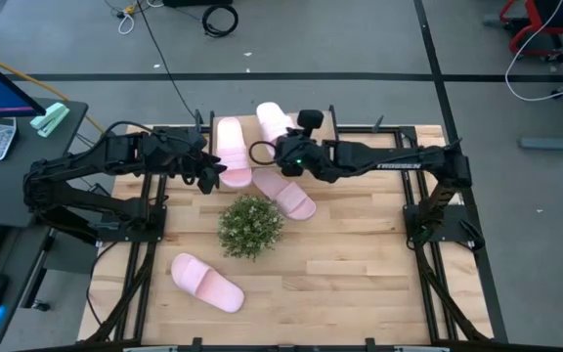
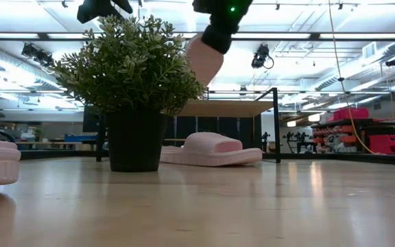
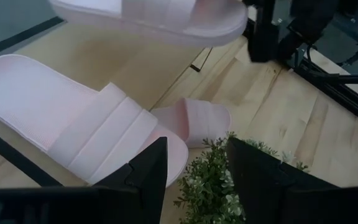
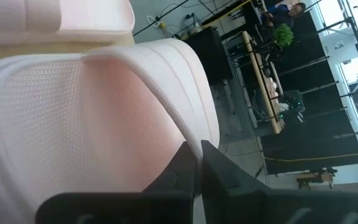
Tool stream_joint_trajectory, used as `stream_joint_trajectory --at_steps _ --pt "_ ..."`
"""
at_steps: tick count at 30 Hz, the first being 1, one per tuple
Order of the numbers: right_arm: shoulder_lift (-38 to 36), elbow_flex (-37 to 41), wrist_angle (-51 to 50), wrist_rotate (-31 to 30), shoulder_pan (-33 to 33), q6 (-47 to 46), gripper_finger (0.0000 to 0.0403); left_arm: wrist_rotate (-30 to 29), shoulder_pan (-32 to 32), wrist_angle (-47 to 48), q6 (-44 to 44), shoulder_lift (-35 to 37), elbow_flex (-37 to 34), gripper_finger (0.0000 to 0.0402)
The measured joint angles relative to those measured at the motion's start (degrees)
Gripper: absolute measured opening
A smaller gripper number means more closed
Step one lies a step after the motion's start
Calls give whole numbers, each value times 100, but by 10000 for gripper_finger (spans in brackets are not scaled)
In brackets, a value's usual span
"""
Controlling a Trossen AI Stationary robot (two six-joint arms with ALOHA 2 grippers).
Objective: Pick and place slides into the shelf
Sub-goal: Put the pink slide on the shelf
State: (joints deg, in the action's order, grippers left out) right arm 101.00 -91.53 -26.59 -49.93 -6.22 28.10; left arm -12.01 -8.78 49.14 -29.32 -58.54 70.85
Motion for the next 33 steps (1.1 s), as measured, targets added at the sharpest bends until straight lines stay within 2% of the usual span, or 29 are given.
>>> stream_joint_trajectory --at_steps 15,24,28,33 --pt "699 0 513 206 2 -423 7 0 0 -200 3 0 0 174" --pt "803 0 628 378 -4 -821 7 2 1 -229 4 0 0 174" --pt "803 0 613 1017 -13 -898 7 2 0 -257 7 0 0 174" --pt "851 -2 540 1117 -4 -1137 7 2 0 -261 6 0 0 174"
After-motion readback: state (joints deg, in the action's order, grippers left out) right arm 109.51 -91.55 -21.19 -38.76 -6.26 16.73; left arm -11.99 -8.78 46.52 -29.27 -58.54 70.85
